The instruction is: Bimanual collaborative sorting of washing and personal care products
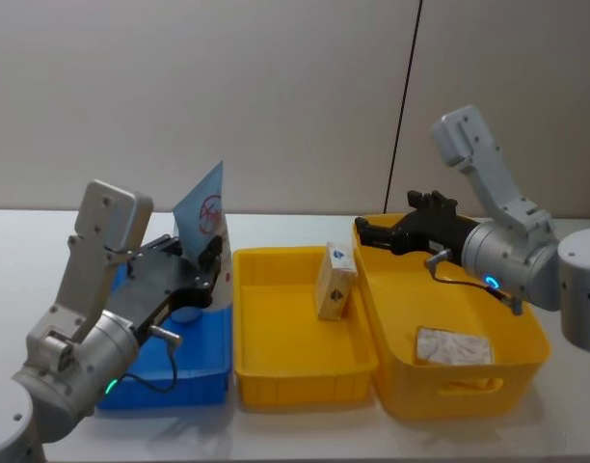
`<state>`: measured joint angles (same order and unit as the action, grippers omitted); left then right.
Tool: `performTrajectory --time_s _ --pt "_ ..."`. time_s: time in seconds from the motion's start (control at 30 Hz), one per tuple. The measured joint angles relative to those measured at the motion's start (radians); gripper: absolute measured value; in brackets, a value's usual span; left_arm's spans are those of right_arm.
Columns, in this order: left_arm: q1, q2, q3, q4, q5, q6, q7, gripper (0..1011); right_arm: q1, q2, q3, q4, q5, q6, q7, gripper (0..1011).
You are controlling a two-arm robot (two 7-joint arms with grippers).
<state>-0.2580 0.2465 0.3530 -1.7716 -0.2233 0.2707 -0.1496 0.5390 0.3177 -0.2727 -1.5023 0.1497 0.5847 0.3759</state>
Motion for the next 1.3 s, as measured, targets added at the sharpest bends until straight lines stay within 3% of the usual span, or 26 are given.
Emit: performTrajectory --time_s 0.3,0.8,1.3 --pt "-0.015 -0.024 0.011 0.007 0.015 -0.014 -0.002 264 -0.022 0.024 -0.027 -0.027 -0.004 -0.009 0.020 1004" --pt "-0.041 -0.068 0.019 0.038 0.038 -0.039 0.010 264 -0.075 0.112 -0.066 -0.098 0.012 -0.089 0.128 1003" --pt "-0.049 -0.099 0.023 0.055 0.054 -0.044 0.013 264 -0.082 0.128 -0.102 -0.143 0.031 -0.133 0.171 1003"
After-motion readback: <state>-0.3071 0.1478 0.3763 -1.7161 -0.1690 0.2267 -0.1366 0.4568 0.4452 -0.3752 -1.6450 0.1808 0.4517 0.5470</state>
